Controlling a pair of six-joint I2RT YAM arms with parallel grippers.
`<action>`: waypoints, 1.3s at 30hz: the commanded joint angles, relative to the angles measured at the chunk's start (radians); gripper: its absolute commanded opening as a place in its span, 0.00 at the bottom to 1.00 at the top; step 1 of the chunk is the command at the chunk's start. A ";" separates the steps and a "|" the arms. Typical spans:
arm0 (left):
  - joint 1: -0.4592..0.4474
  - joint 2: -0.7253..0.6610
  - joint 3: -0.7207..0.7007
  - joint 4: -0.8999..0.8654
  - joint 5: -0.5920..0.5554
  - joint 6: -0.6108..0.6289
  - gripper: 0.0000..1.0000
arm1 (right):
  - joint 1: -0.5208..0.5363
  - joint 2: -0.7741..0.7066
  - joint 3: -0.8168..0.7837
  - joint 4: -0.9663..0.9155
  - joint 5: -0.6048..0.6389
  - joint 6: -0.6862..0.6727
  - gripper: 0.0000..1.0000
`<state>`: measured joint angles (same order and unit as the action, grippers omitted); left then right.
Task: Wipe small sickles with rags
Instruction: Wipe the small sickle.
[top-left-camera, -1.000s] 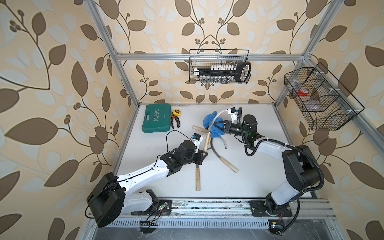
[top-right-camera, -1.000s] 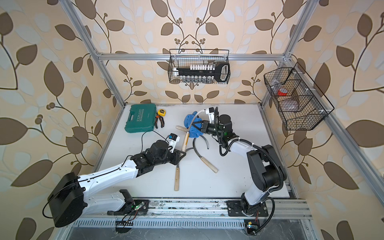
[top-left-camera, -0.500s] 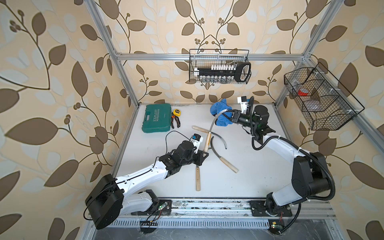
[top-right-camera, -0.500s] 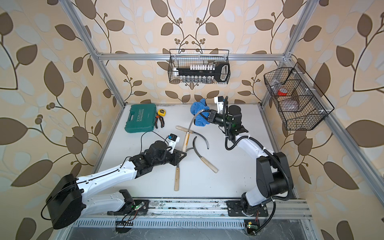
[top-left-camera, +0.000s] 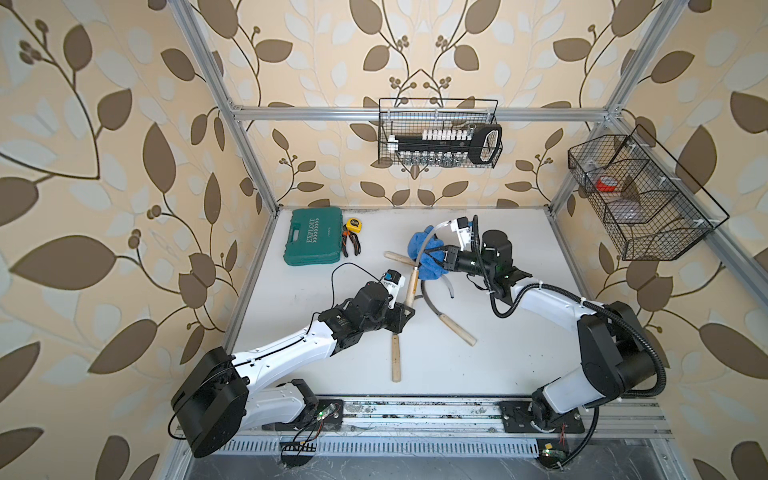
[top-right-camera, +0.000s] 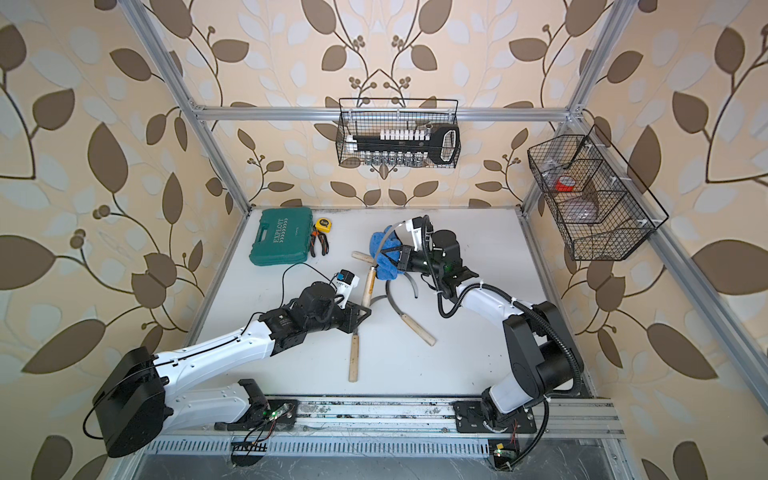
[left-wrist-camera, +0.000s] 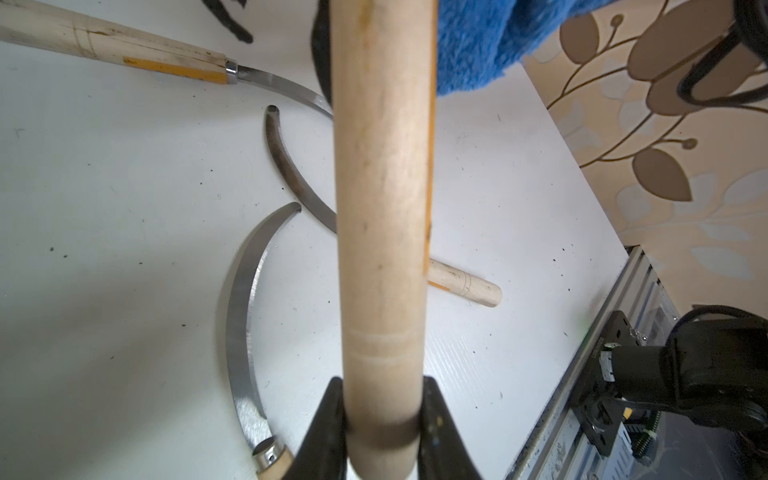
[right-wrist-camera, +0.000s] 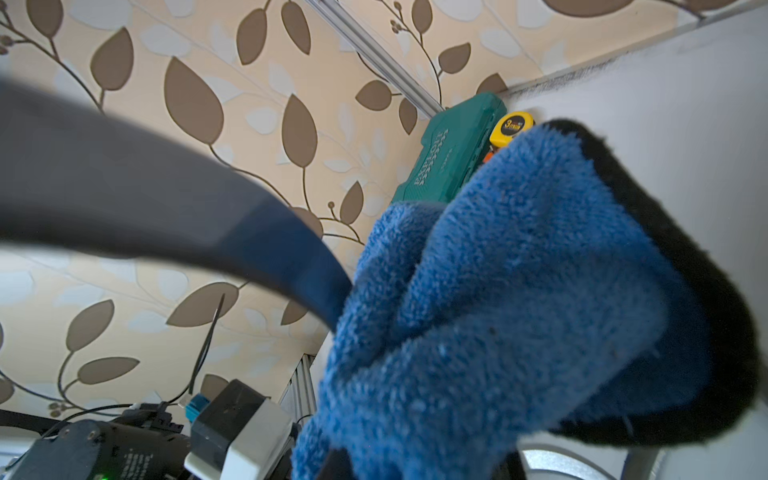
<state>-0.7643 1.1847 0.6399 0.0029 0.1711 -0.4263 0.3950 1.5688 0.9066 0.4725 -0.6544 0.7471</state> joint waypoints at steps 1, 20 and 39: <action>0.001 0.001 0.045 0.028 0.001 0.020 0.00 | 0.010 0.015 -0.009 0.036 -0.013 -0.029 0.00; 0.002 0.030 0.040 0.037 -0.013 0.019 0.00 | -0.160 -0.141 0.096 -0.016 -0.045 0.045 0.00; 0.002 -0.001 0.054 0.021 -0.005 0.016 0.00 | 0.038 -0.052 -0.048 0.001 0.023 -0.079 0.00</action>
<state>-0.7643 1.2137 0.6487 -0.0116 0.1532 -0.4309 0.4286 1.5005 0.8551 0.4652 -0.6205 0.6987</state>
